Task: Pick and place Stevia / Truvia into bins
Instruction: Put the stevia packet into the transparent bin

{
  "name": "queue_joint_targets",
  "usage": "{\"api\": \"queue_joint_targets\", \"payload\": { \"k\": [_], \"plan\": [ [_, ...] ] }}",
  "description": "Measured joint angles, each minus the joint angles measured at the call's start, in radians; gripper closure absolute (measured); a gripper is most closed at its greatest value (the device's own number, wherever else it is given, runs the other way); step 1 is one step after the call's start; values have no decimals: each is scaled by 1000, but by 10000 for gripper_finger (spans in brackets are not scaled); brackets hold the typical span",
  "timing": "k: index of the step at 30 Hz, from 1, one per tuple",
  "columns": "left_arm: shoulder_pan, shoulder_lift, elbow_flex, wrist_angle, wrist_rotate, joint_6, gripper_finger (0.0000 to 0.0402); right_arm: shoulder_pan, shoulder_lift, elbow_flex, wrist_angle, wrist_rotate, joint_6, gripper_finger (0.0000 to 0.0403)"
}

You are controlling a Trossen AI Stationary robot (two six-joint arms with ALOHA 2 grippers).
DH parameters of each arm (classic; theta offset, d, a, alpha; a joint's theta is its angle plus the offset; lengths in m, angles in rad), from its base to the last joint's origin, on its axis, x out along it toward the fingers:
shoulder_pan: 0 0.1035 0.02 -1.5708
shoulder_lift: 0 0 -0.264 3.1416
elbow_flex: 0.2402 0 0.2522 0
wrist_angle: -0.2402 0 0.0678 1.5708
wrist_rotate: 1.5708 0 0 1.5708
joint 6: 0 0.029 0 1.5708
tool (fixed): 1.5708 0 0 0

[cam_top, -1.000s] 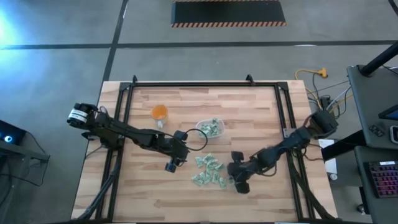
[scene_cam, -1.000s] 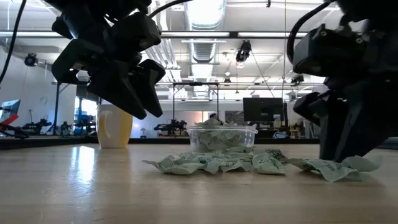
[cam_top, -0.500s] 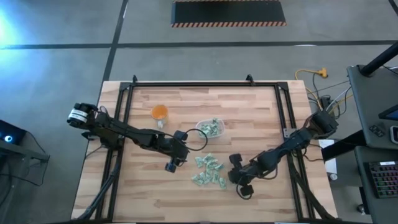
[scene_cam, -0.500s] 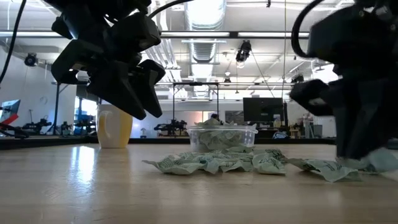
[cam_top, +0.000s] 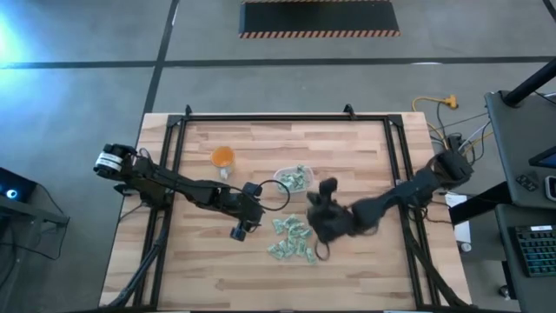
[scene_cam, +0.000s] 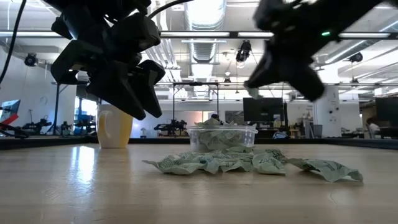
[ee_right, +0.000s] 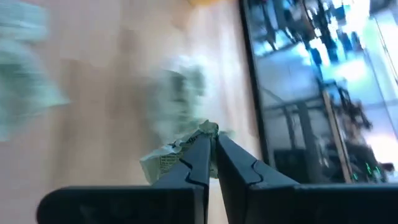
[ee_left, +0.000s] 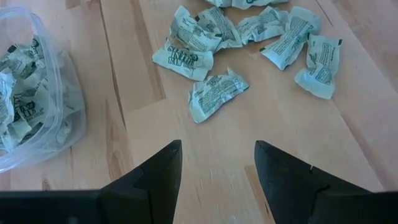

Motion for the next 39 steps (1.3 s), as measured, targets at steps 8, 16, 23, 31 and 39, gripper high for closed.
{"api": "queue_joint_targets", "payload": {
  "k": [8, 16, 23, 31, 39],
  "plan": [
    [0, 0, 0, -1, 0, 0, 217, -312, 0, 37, 13, -298, -58, 390],
    [0, 0, 0, 0, 0, 2, 217, -552, 0, 13, 51, -713, -5, 390],
    [0, 0, 0, 0, 0, 2, 217, -560, 4, -15, 134, -749, -25, 362],
    [0, 0, -1, 0, 0, 2, 217, -558, 2, -15, 120, -747, -5, 289],
    [0, 0, -1, 1, 0, 3, 217, -542, -73, -17, 24, -736, 25, 262]
  ]
}}
